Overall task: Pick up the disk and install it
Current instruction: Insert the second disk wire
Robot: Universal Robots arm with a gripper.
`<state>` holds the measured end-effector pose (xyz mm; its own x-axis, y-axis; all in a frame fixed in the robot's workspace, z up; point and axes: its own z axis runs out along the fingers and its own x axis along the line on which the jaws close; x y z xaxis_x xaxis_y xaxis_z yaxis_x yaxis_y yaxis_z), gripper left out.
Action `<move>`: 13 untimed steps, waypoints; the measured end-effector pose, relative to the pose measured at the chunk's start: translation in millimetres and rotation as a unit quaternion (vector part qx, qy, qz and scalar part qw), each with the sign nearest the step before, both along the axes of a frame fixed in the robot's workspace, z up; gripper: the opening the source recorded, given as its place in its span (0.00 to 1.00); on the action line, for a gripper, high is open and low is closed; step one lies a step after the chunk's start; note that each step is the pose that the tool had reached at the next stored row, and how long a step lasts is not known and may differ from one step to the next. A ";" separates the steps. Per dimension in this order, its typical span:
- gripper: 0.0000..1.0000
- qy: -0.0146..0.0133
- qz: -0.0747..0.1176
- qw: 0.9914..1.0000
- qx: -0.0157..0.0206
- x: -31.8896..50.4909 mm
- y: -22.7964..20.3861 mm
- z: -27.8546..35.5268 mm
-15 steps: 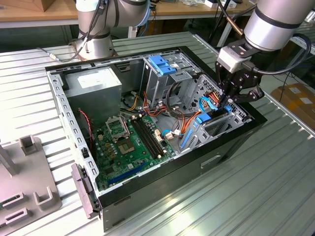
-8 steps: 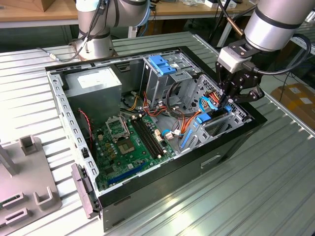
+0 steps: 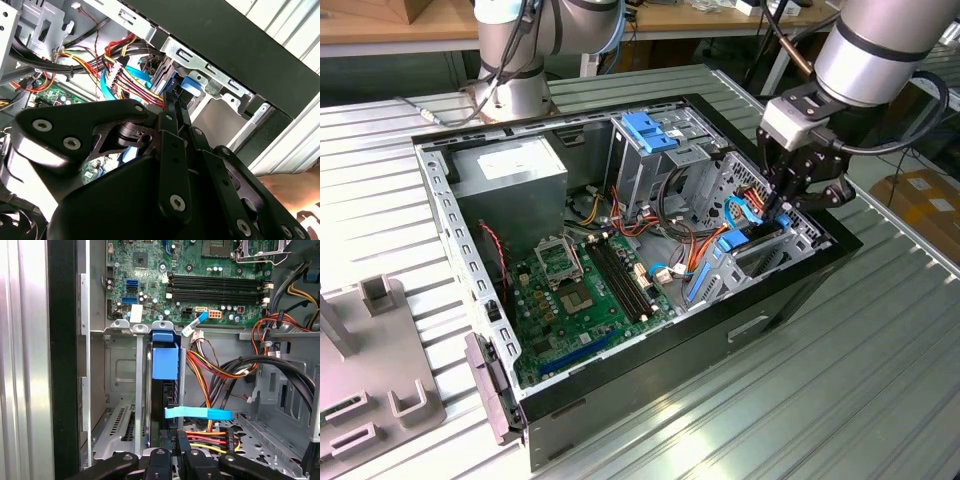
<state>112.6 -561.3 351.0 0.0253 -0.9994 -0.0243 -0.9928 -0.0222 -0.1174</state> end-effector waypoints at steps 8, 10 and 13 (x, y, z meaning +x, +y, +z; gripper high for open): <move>0.16 0.000 0.000 1.000 0.000 -1.4 0.0 -8.0; 0.16 0.000 -0.001 1.000 0.000 -1.4 0.0 -8.6; 0.16 0.000 -0.001 1.000 0.000 -1.4 0.0 -10.1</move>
<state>111.2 -561.3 341.0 0.0241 -0.9994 -0.0246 -0.9929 -0.0210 -0.1174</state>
